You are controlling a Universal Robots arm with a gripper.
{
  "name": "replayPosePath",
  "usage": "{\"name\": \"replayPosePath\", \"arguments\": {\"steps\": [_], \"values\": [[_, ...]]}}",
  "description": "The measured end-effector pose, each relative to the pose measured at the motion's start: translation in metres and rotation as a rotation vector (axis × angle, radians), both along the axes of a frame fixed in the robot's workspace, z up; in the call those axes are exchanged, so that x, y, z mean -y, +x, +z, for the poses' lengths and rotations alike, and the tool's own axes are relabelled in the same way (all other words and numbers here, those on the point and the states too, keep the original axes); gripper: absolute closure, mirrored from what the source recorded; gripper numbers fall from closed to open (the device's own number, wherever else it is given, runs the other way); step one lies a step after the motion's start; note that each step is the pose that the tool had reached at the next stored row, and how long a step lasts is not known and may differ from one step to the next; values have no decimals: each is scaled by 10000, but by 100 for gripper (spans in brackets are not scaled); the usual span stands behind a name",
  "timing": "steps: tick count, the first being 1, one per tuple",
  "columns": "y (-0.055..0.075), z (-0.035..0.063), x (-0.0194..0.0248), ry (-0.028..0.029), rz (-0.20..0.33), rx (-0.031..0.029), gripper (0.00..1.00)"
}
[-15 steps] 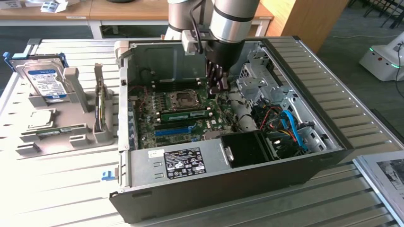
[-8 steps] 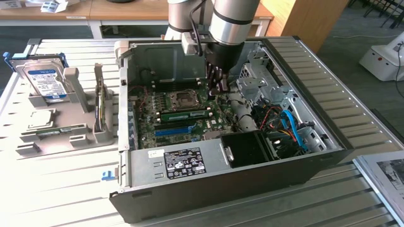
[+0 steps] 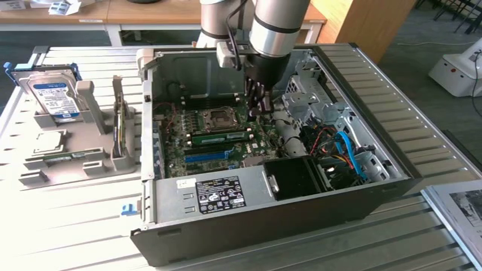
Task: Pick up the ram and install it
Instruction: 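Press down the ram until it locks into place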
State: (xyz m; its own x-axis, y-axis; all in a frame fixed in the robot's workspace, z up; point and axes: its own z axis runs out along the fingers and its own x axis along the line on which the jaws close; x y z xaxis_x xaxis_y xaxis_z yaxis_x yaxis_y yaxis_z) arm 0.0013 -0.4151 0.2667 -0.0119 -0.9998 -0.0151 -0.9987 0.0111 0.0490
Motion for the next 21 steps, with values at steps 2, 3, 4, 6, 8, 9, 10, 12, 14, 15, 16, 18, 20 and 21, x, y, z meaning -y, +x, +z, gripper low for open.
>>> {"name": "replayPosePath", "arguments": {"steps": [2,3,4,6,8,9,10,12,14,15,16,18,20,21], "values": [[0,-16,0,1,-1,0,90],[0,-24,0,1,0,0,90],[0,-32,0,1,0,0,90],[0,-47,0,1,-1,0,90],[0,-62,0,1,-1,0,90],[0,-69,0,1,0,0,90],[0,-77,0,0,-1,0,90],[0,-91,0,1,-1,0,90],[0,-105,0,1,0,0,90],[0,-112,0,1,0,0,90],[0,-119,0,2,-1,1,90],[0,-132,0,0,0,0,90],[0,-145,0,0,0,0,90],[0,-152,0,1,0,0,90]]}}
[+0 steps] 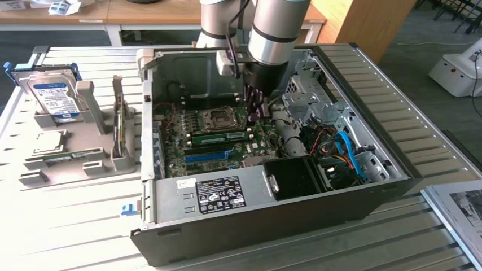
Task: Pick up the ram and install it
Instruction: 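Press down the ram until it locks into place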
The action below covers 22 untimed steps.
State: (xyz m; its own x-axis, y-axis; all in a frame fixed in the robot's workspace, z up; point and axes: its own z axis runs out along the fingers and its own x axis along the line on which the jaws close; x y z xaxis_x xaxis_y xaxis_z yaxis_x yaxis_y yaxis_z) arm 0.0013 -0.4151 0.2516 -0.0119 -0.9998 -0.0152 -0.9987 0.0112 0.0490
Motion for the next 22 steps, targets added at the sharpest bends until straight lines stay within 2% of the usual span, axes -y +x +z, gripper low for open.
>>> {"name": "replayPosePath", "arguments": {"steps": [22], "values": [[0,-143,0,0,0,0,90]]}}
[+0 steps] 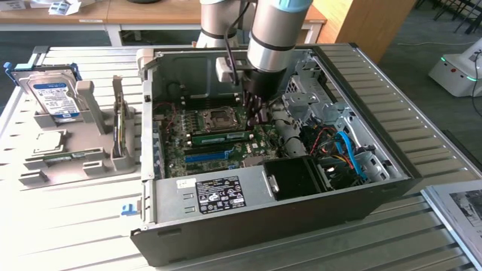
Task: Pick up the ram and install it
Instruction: 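Press down the ram until it locks into place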
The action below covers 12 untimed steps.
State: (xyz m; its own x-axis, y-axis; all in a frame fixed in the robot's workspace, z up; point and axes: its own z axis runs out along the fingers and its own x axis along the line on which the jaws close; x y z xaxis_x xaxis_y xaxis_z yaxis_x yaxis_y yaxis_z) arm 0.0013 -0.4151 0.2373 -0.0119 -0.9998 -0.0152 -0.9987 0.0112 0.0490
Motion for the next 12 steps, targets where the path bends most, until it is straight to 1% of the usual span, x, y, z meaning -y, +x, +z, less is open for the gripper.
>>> {"name": "replayPosePath", "arguments": {"steps": [8,12], "values": [[0,-50,0,1,0,0,90],[0,-54,0,-1,0,0,90]]}}
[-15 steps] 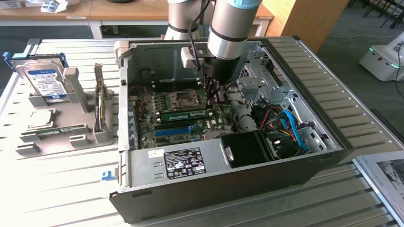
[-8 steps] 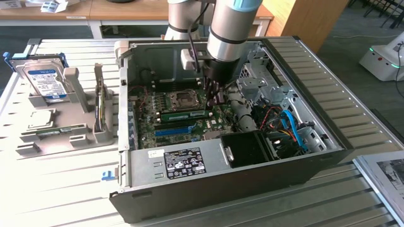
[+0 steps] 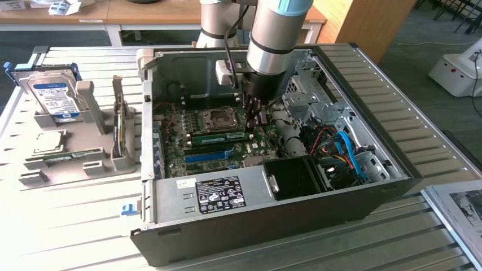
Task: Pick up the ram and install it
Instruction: 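Press down the ram until it locks into place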
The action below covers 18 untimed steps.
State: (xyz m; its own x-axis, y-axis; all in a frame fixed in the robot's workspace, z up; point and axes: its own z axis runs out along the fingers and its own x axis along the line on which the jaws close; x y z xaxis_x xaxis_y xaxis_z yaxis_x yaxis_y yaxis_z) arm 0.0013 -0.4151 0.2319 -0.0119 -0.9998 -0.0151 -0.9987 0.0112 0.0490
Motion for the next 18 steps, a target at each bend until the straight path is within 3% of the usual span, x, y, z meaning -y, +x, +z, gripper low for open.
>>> {"name": "replayPosePath", "arguments": {"steps": [18], "values": [[0,-37,0,0,0,0,90]]}}
